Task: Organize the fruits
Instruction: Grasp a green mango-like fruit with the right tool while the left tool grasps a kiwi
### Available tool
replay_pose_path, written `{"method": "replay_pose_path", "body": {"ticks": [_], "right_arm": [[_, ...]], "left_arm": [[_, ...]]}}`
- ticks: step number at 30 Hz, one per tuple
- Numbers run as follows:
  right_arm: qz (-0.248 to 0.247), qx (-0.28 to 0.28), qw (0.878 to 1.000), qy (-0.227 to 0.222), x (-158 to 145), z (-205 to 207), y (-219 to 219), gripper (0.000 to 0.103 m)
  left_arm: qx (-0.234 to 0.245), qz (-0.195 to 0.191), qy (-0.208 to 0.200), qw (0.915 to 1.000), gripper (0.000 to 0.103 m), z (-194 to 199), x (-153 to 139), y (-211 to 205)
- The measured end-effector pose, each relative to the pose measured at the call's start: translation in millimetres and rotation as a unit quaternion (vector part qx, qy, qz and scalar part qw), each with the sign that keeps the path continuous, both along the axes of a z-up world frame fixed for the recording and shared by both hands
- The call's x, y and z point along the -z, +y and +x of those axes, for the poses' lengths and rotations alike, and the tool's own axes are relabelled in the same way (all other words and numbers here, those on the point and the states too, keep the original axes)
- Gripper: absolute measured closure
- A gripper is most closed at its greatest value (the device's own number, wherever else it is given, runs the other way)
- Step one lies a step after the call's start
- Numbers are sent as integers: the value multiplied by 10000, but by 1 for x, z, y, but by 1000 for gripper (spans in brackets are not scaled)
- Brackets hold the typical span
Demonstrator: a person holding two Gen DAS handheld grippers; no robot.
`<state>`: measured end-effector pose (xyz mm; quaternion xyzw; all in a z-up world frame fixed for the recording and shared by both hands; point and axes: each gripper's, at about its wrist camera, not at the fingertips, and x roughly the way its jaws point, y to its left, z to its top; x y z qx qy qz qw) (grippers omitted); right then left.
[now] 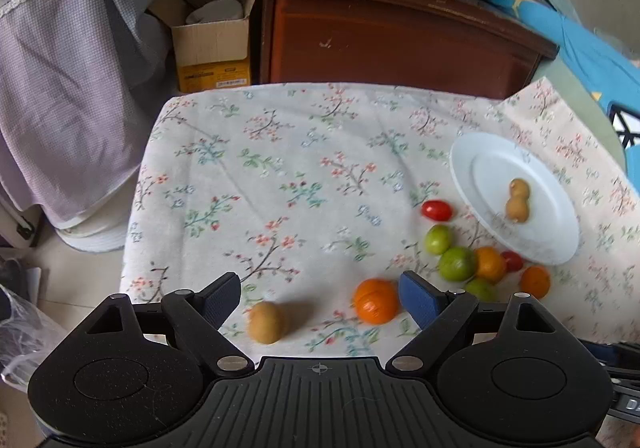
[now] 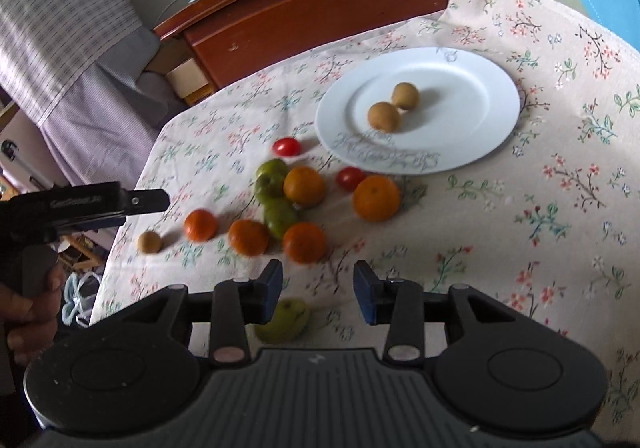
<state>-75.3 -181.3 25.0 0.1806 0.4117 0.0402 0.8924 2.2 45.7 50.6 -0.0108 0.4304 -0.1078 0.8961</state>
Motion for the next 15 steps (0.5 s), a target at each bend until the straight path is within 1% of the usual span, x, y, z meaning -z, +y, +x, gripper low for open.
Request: {"method": "replay_pose_path", "body": {"ticks": [3,7,10,15], "right_arm": [[-42,-83,10000,19,2,-6,6,62],[-49,-174,9998,79,5,-10,12,61],[-49,-271,9996,99,7,-13,16,61],[-123,-395,9991,116,9,-14,21,54]], "left_arm": [[33,274,-20,9996,16,-2,7,2],[81,541,-74,9985,16,-6,15,7],[42,573,-49,9983,16,-6,20,13],[101,722,-12,9973,17,-6,29,12]]}}
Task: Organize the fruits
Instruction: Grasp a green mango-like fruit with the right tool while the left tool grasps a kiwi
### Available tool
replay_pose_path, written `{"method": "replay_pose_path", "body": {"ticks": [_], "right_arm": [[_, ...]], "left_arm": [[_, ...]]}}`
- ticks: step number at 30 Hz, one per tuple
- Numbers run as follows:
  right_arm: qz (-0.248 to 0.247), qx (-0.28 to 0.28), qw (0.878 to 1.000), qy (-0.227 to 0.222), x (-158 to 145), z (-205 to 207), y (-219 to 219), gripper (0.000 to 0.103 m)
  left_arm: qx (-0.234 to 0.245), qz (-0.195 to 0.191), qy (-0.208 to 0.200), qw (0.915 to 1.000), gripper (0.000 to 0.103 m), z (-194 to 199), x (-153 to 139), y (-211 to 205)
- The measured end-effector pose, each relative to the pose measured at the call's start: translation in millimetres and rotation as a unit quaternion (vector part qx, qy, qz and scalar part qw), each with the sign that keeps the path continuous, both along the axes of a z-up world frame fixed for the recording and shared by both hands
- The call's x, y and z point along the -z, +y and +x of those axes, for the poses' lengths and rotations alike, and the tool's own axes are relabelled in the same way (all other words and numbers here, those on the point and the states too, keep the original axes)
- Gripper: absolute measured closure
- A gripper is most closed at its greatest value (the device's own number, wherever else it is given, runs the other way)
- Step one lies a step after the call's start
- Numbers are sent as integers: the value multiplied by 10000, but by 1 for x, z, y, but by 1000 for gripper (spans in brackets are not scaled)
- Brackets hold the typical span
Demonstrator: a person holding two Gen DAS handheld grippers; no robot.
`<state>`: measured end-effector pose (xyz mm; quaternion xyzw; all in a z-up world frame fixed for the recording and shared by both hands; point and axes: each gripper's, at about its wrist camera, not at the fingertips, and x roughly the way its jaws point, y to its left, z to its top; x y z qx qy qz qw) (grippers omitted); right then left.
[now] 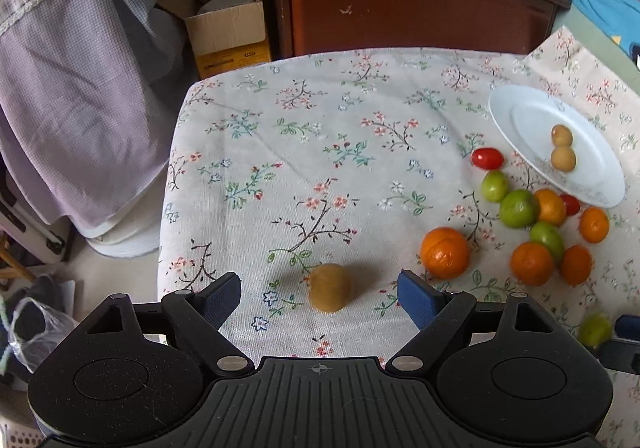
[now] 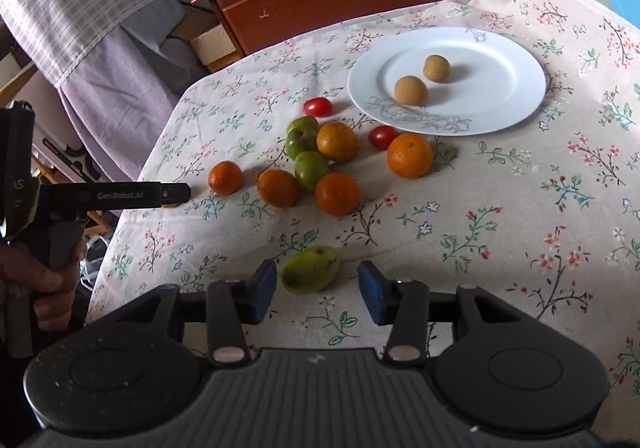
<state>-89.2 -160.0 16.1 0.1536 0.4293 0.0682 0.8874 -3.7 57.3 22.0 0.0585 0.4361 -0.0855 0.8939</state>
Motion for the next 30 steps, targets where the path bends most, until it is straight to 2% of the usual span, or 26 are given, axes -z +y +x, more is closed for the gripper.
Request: {"method": "replay_pose_path", "body": {"ticks": [6,10,15,19,22,26,30], "right_arm": [[13,-82,9999,89,4,2,3,53],[-73,-144,9998,67,5,3,6,50],[-241,-213,9995,-20,6,3,12,49],[-498,-192,9985,-107,6,2,16,49],[-538,-158,9983,-133,7,3,15,49],[-608,-246,9976,-209,8,4,18,66],[-747,-364,9961,-280,8,4,23,67]], "left_arm": [[73,143,-15,9999,19,1,7,-6],[76,79,-16,9999,20,2,9,-8],[121,-106,-12,9999,36,3,9,-8],[136,-116,-19,9998,38,2,8,-9],[186,-196,-27,9996,49,0,8,-11],[285,-192,-77,9994,60,-2,7,-14],[223,-205,-84,9995,73,-2,6,-12]]}}
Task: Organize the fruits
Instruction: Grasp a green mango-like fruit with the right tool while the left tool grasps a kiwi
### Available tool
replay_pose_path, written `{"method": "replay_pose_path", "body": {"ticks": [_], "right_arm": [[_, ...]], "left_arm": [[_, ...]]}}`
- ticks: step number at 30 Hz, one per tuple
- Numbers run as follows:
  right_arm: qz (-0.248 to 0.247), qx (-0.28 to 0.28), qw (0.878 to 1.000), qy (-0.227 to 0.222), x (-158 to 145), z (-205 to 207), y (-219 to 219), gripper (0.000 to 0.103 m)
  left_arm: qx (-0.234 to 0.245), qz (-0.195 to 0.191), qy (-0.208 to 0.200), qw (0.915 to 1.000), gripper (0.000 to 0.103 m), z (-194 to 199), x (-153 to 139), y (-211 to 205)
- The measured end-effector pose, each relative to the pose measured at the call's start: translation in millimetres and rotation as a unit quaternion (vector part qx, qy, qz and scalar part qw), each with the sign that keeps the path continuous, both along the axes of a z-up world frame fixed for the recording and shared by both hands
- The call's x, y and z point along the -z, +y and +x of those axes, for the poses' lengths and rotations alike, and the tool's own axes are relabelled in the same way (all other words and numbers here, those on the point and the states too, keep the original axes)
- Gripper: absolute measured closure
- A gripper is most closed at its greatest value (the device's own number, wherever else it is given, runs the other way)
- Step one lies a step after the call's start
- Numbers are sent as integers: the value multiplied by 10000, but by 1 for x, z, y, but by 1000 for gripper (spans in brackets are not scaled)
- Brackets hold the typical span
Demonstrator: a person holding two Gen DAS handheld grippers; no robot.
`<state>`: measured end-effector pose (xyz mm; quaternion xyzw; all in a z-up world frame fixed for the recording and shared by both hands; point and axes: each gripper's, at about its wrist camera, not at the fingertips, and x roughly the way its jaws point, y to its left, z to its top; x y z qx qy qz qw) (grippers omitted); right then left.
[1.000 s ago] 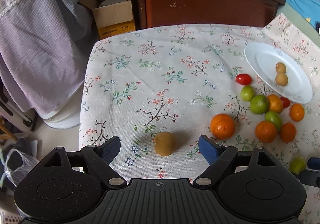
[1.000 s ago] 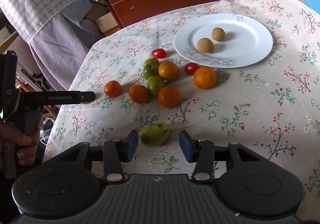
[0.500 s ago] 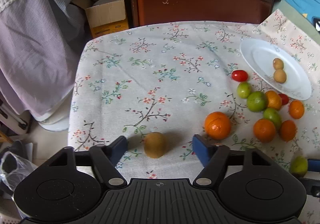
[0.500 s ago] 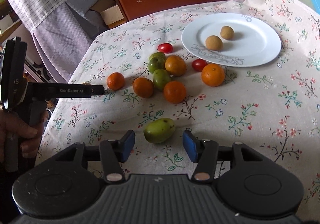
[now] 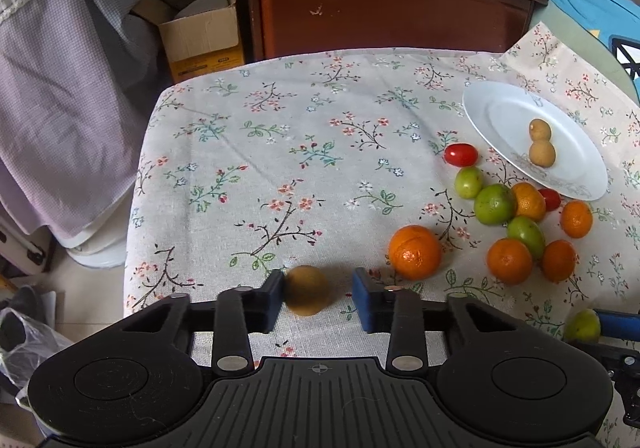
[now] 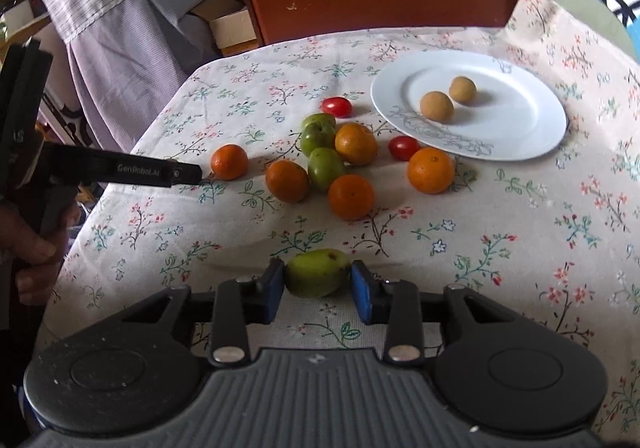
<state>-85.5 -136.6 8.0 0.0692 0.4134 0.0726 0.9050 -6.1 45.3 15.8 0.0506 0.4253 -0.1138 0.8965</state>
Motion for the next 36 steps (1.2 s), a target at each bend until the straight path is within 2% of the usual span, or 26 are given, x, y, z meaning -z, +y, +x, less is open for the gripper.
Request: {"method": "replay_pose_path", "body": {"ticks": [6,15,26,29,36], "right_arm": [[126,116,9998,33,0,1,-4,67],[195,161,9997,66,0,2,-5,67],[280,201,9994,90,0,3,-6,67],[296,212,9993,92,0,3,-7,67],[423,278,9987,69,-2,5,-10,67]], "left_arm": [[-93,-125,19,9999,80,-1,-2,5],[-55,-19,-18,10000,77,-4,0,2],[-172,-88,-2,9998,77,-7,0,6],[-128,-93,-11,9999,80,-8,-1,5],[39,-197,-166,9997,81,-12,-9,-4]]}}
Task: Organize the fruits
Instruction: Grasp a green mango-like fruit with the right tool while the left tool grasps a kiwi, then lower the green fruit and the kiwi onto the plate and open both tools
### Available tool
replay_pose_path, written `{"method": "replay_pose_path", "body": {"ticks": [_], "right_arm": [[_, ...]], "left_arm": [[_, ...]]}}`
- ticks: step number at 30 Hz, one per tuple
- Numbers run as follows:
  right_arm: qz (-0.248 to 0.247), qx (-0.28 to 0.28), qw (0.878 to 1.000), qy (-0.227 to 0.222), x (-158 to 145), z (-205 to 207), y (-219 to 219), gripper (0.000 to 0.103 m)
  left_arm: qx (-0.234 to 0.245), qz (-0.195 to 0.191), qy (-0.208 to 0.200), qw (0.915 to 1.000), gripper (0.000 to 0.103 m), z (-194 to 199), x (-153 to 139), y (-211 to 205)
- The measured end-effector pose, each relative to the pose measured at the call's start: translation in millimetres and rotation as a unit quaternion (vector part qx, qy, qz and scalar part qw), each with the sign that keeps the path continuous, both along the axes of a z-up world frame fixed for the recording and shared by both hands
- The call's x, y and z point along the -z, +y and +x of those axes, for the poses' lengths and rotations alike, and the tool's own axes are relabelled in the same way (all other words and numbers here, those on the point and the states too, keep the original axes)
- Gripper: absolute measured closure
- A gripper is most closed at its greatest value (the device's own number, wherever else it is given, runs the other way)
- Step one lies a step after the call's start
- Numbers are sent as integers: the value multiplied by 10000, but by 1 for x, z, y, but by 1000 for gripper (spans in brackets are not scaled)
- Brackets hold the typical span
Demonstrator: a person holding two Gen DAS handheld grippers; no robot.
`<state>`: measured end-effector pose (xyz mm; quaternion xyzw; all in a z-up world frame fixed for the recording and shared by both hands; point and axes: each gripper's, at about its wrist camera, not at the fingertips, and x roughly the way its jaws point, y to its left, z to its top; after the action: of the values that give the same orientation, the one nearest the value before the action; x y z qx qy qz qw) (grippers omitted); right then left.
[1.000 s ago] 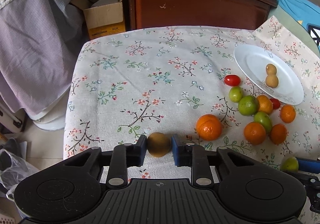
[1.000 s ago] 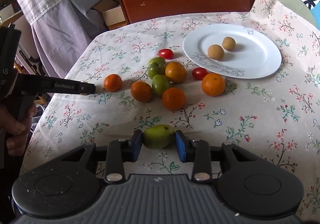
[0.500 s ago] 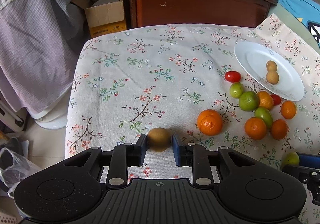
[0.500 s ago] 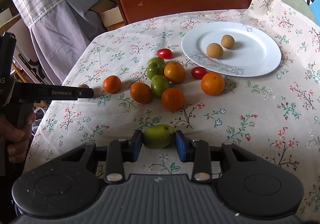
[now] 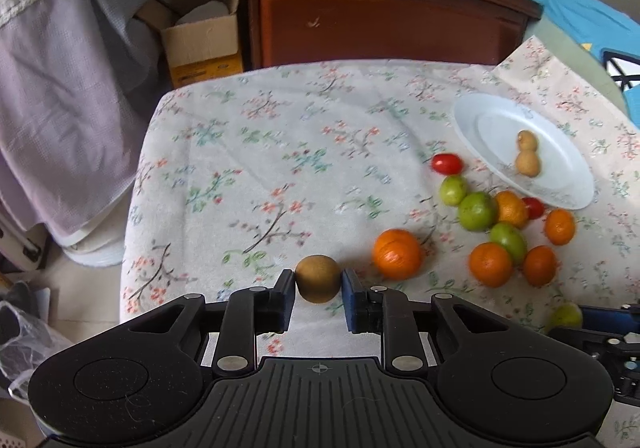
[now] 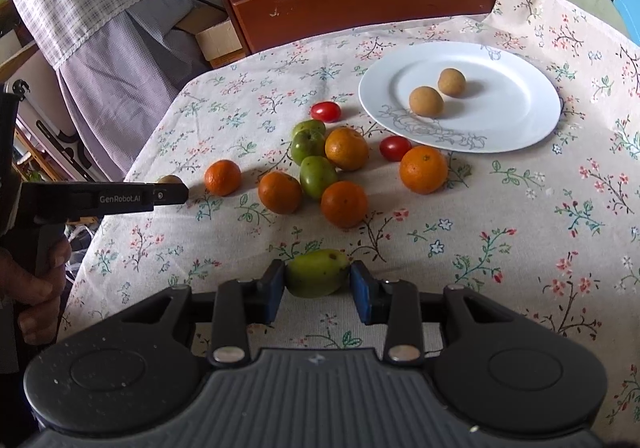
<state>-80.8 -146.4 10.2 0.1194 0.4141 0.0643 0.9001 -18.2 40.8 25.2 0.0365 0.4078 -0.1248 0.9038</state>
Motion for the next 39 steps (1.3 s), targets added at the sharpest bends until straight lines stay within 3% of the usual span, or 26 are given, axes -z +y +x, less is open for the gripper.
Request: {"method": "replay_pose_path", "body": {"ticks": [20,29,39], "right_arm": [[321,283,9978,-498,-36,18,-30,67],[274,507,9966,-594,-52,45,-65,67],[406,936,9941,-375,-46,71,-100,67]], "left_arm": [[1015,-433,-608,9920,81,-10,-39,-63],[1302,-732,-481,9876,80,14,-47,-90],[1545,-704,-292,9850,80,47,-36,-119]]}}
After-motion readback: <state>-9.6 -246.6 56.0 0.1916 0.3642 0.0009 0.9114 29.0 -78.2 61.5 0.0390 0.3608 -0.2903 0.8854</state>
